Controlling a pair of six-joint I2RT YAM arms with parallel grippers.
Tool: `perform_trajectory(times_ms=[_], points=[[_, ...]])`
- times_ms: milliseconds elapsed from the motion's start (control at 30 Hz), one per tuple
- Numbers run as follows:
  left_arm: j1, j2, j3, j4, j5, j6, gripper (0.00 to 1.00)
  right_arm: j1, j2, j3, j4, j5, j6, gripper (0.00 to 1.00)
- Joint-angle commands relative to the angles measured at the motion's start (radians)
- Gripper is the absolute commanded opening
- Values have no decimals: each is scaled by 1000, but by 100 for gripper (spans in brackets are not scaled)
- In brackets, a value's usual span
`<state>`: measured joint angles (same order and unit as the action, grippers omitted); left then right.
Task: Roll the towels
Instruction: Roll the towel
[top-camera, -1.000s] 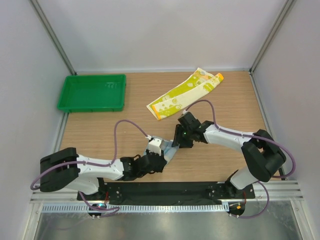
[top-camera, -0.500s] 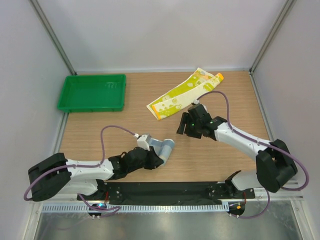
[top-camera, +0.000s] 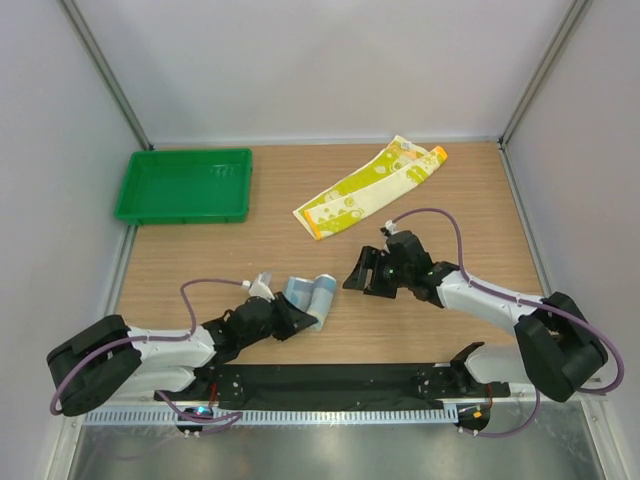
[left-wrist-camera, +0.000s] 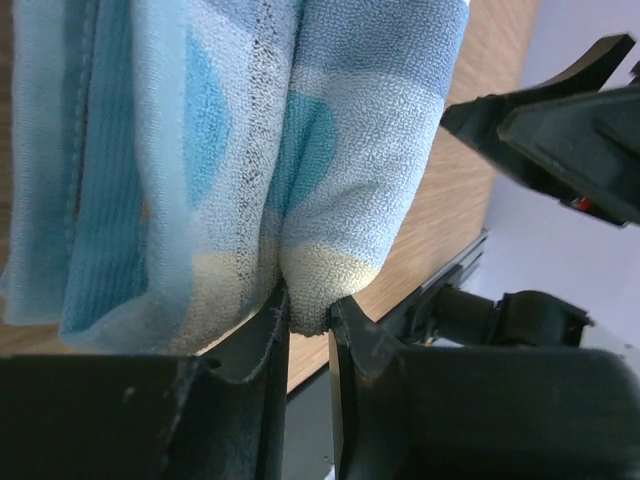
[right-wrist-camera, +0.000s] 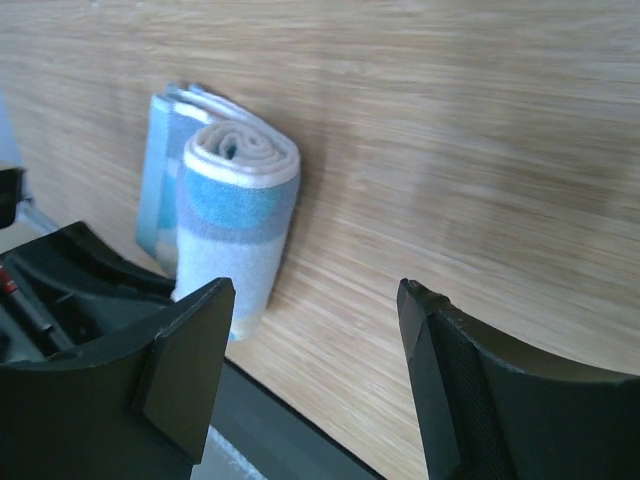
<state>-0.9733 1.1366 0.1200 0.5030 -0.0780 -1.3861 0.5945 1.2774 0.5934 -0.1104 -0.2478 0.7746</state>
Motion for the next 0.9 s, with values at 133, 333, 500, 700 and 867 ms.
perform_trajectory(times_ms=[133,333,500,700,867], points=[[79,-58,-28,-142,61,-188,0,18,49,-67,377,-195,63,73],[152,-61,-39,-198,145,-240,0,66,164,-76,554,-217,35,75],[192,-21,-45,-198,216,-255,0,91,314,-72,685,-220,45,74],[235,67,-52,-158,270,-254,0,133,445,-44,782,-216,66,73],[252,130,-82,-72,287,-263,0,154,502,-38,842,-216,89,69]])
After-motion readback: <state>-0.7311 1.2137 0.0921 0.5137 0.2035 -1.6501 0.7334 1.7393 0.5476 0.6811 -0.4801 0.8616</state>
